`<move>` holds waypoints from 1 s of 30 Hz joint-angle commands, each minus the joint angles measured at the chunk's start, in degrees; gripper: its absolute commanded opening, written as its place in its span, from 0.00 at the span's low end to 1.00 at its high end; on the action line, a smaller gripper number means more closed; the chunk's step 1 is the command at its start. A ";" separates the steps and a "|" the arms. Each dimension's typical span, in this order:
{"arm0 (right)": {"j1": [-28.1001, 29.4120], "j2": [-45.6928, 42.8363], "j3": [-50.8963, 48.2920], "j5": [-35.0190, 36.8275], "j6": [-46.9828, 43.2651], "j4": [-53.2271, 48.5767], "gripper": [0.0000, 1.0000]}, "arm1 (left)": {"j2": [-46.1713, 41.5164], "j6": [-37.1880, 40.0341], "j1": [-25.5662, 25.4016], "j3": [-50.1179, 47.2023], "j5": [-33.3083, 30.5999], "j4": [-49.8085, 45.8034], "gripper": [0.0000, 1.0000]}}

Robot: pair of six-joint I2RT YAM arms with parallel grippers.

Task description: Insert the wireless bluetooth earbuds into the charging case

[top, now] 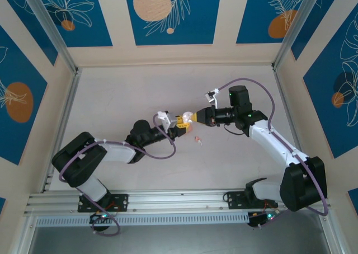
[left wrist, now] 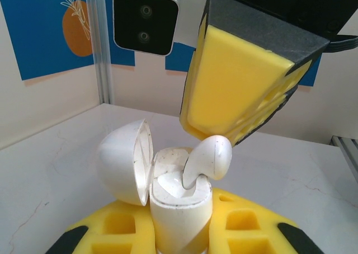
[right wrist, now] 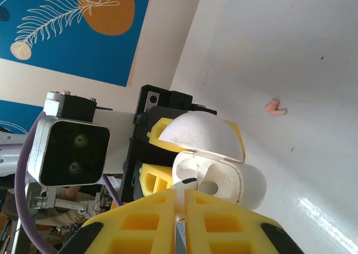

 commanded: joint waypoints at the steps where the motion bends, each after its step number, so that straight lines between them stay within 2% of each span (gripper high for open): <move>1: 0.53 0.17 1.34 -1.80 -0.50 -1.58 0.12 | -1.46 -0.56 -0.08 -0.61 0.16 2.93 0.12; 30: 2.73 1.01 2.16 -0.84 -0.32 -0.88 0.10 | -1.76 -0.57 -0.12 -0.71 0.04 2.43 0.12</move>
